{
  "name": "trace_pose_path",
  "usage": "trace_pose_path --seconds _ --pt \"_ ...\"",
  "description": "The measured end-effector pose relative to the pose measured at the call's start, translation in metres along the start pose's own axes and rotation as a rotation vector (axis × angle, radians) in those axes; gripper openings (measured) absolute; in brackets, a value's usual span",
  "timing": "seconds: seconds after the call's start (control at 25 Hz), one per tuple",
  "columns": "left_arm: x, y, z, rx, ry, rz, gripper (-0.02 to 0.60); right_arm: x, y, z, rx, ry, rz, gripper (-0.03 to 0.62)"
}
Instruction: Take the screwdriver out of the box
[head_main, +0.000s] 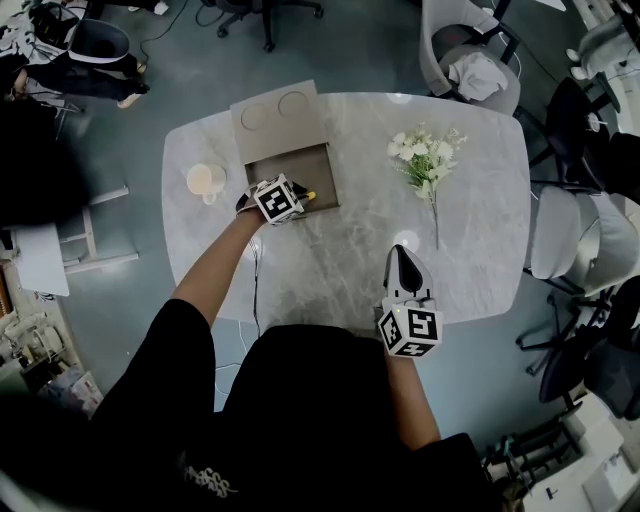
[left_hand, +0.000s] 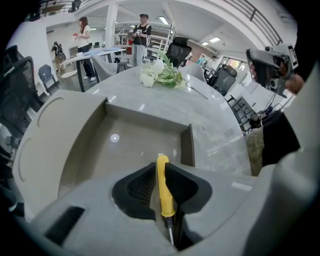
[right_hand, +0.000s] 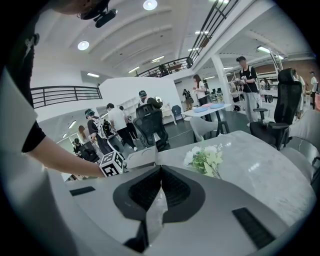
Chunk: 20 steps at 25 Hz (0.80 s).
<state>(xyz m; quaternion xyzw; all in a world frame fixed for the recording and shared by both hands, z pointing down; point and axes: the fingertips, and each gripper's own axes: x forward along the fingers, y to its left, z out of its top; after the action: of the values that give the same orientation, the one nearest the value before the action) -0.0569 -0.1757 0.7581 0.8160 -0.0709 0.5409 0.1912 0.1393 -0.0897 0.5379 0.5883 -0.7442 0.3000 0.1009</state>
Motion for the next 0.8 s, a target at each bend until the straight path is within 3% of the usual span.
trace_pose_path --seconds 0.2,0.52,0.8 --pt "0.008 -0.013 -0.001 0.036 0.027 -0.040 0.099 -0.001 -0.003 -0.005 0.003 0.000 -0.008 0.012" --pt "0.005 -0.016 0.005 0.020 0.050 -0.087 0.133 -0.004 -0.004 -0.006 0.013 0.005 -0.015 0.012" --pt "0.006 -0.027 0.007 0.043 0.061 -0.109 0.051 -0.004 -0.005 -0.005 0.013 -0.002 -0.020 0.012"
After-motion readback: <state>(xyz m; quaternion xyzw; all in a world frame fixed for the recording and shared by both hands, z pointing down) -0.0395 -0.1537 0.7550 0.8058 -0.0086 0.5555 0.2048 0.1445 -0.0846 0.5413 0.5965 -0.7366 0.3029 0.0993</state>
